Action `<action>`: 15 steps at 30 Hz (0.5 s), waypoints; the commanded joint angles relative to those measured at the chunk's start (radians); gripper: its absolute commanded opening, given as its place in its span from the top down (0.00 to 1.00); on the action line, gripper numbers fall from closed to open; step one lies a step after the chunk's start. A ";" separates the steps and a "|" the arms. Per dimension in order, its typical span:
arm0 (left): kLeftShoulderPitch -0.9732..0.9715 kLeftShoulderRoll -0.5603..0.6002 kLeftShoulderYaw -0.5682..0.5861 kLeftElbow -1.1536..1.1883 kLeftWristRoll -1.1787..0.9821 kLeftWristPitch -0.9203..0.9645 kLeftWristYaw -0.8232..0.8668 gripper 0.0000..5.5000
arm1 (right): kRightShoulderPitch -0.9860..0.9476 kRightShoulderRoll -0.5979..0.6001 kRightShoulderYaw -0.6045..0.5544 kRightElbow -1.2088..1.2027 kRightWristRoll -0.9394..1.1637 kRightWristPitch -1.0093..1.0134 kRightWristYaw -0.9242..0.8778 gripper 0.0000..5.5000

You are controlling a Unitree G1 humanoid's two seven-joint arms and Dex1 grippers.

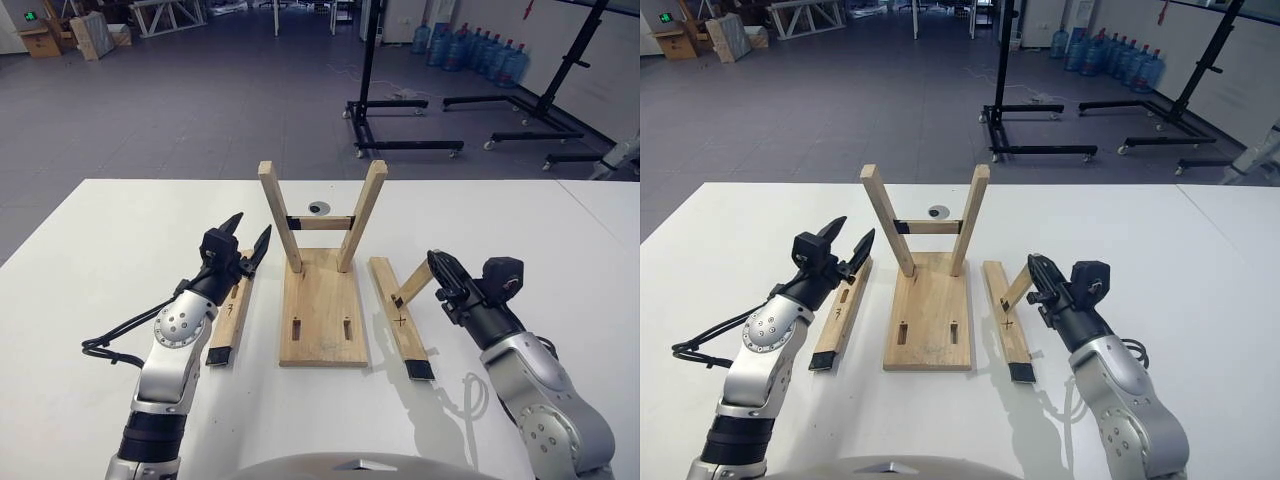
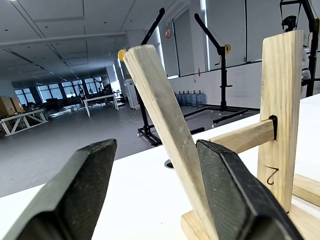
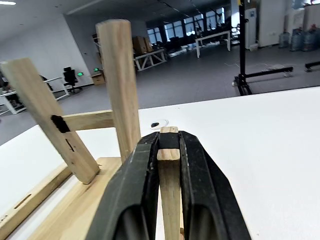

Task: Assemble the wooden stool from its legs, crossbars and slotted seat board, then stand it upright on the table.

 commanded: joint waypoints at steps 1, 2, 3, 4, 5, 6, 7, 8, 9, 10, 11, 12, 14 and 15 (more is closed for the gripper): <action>-0.023 -0.005 -0.018 0.011 0.007 0.000 -0.011 0.47 | -0.041 0.029 -0.021 0.047 -0.004 0.004 -0.021 0.93; -0.024 -0.005 -0.020 0.013 0.010 -0.002 -0.012 0.47 | -0.047 0.035 -0.026 0.057 -0.005 0.003 -0.026 0.93; -0.024 -0.004 -0.021 0.013 0.012 -0.004 -0.014 0.47 | -0.051 0.039 -0.027 0.061 -0.008 0.002 -0.028 0.93; -0.024 -0.003 -0.021 0.013 0.012 -0.004 -0.015 0.47 | -0.052 0.043 -0.027 0.060 -0.011 0.002 -0.030 0.93; -0.025 -0.003 -0.021 0.012 0.011 -0.004 -0.017 0.47 | -0.052 0.045 -0.025 0.058 -0.013 0.004 -0.030 0.93; -0.025 -0.001 -0.019 0.012 0.010 -0.004 -0.017 0.47 | -0.052 0.043 -0.022 0.056 -0.019 0.007 -0.030 0.93; -0.024 0.000 -0.017 0.012 0.010 -0.004 -0.017 0.47 | -0.052 0.041 -0.019 0.056 -0.024 0.011 -0.029 0.93; -0.024 0.001 -0.015 0.013 0.010 -0.005 -0.016 0.47 | -0.051 0.039 -0.016 0.055 -0.030 0.014 -0.029 0.93; -0.024 0.001 -0.014 0.014 0.011 -0.006 -0.015 0.47 | -0.049 0.037 -0.012 0.054 -0.036 0.016 -0.029 0.93; -0.023 0.001 -0.014 0.014 0.012 -0.006 -0.013 0.47 | -0.048 0.034 -0.006 0.055 -0.045 0.020 -0.027 0.93; -0.021 0.001 -0.015 0.015 0.014 -0.006 -0.012 0.47 | -0.046 0.024 0.003 0.056 -0.066 0.021 -0.023 0.93; -0.021 0.001 -0.014 0.018 0.015 -0.006 -0.011 0.47 | -0.045 0.014 0.013 0.057 -0.086 0.023 -0.022 0.93; -0.019 0.001 -0.014 0.019 0.018 -0.006 -0.008 0.47 | -0.038 -0.004 0.028 0.061 -0.119 0.030 -0.016 0.93; -0.018 0.001 -0.014 0.020 0.019 -0.006 -0.007 0.47 | -0.035 -0.011 0.035 0.065 -0.136 0.030 -0.012 0.93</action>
